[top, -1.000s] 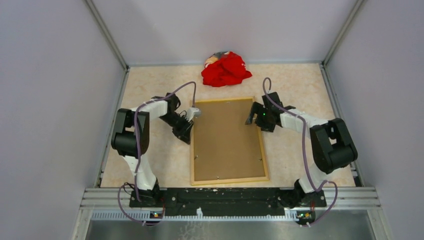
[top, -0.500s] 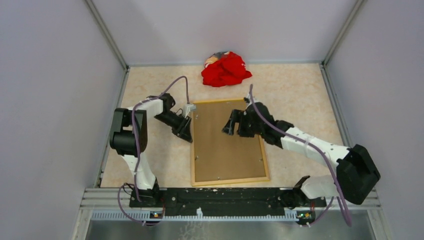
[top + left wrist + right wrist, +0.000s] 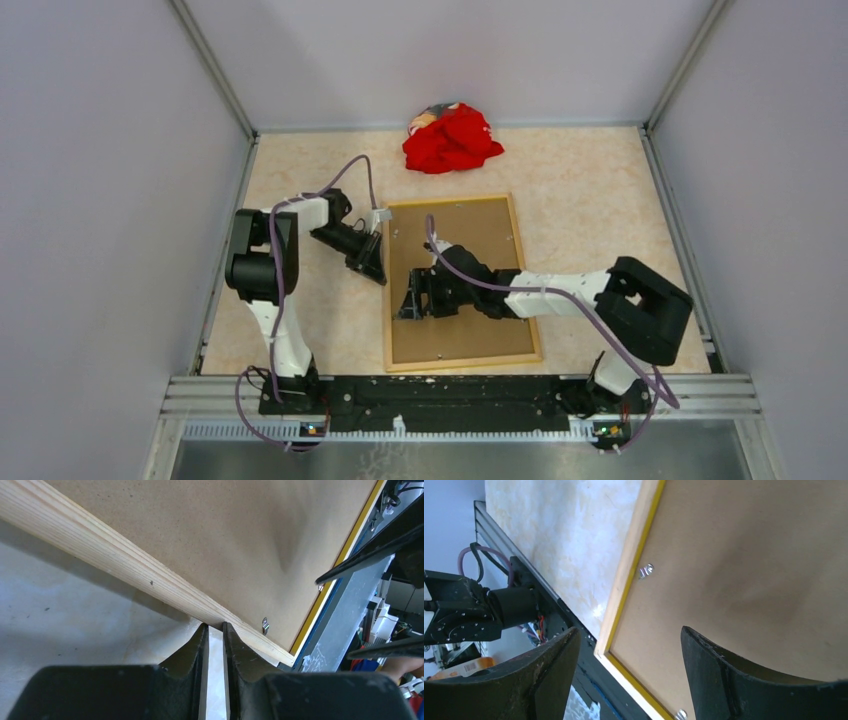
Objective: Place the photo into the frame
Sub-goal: Adjust the photo frame at the center of the board, then install the photo frame at the center of the board.
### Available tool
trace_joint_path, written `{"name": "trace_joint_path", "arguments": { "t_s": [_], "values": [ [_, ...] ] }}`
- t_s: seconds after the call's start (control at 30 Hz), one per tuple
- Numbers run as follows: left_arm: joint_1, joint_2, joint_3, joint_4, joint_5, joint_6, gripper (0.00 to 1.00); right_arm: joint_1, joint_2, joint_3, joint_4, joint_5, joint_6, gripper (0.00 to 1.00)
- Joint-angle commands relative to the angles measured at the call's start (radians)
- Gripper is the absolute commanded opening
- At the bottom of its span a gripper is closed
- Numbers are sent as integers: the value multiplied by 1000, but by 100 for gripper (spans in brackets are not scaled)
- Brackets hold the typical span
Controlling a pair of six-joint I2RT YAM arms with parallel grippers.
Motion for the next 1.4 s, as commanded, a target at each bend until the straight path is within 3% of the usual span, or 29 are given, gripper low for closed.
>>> {"name": "trace_joint_path", "arguments": {
  "t_s": [0.0,0.57,1.37],
  "values": [
    [-7,-8,-11,74,-16,4,20,34,79,63,143,-38,23,73],
    [-7,-11,-13,78,-16,11,19,87,233,113,212,11,73,68],
    [-7,-24,-14,66,-27,25,19,88,268,121,232,60,93,67]
  ]
}}
